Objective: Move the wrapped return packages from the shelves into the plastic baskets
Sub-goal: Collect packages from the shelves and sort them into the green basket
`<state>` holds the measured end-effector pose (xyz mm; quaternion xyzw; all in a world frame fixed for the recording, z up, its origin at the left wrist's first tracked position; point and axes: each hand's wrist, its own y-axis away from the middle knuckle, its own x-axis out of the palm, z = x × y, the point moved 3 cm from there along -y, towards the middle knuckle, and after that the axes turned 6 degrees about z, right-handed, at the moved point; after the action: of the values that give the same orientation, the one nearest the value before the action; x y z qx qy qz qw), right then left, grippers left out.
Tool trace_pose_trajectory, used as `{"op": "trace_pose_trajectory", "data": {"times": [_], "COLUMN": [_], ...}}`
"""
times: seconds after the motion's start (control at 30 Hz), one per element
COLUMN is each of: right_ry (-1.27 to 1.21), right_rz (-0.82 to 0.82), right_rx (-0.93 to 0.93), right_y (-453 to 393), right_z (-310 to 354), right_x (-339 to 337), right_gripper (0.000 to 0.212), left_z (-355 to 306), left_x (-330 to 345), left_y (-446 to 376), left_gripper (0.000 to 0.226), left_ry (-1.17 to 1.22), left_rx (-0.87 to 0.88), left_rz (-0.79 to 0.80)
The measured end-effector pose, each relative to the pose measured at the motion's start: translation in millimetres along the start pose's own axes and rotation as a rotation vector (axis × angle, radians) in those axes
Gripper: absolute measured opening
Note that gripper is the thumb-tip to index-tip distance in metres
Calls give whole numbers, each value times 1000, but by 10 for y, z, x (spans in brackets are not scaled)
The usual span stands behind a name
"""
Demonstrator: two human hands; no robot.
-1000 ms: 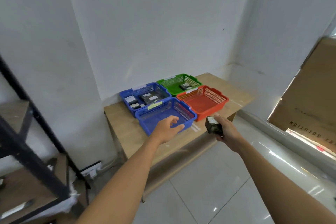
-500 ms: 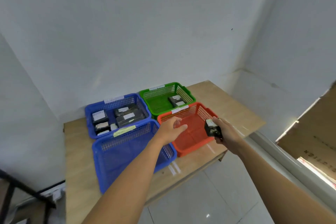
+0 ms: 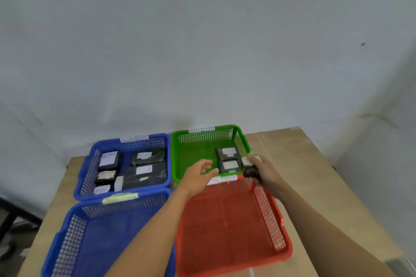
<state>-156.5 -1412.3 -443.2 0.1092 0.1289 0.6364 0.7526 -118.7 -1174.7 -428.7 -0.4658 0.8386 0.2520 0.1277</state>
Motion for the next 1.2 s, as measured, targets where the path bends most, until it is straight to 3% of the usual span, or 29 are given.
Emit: {"op": "trace_pose_trajectory", "data": {"times": [0.23, 0.47, 0.63, 0.73, 0.9, 1.2], "right_ry": [71, 115, 224, 349, 465, 761], "right_rz": [82, 15, -18, -55, -179, -199], "right_rx": [59, 166, 198, 217, 287, 295], "right_y": [-1052, -1823, -2345, -2629, -2842, -2894], "right_z": [26, -158, -242, -292, -342, -321], "right_x": [14, 249, 379, 382, 345, 408], "right_gripper": [36, 45, 41, 52, 60, 52], "left_z": [-29, 325, 523, 606, 712, 817], "left_x": [-39, -156, -180, -172, -164, -257], "left_y": [-448, -928, -1408, -1648, -1859, -1981], "left_gripper": [46, 40, 39, 42, 44, 45], "left_ry": [45, 126, 187, 182, 181, 125], "left_rx": [-123, -202, -203, -189, -183, -184], "left_rz": [-100, -141, -81, -27, 12, 33]}}
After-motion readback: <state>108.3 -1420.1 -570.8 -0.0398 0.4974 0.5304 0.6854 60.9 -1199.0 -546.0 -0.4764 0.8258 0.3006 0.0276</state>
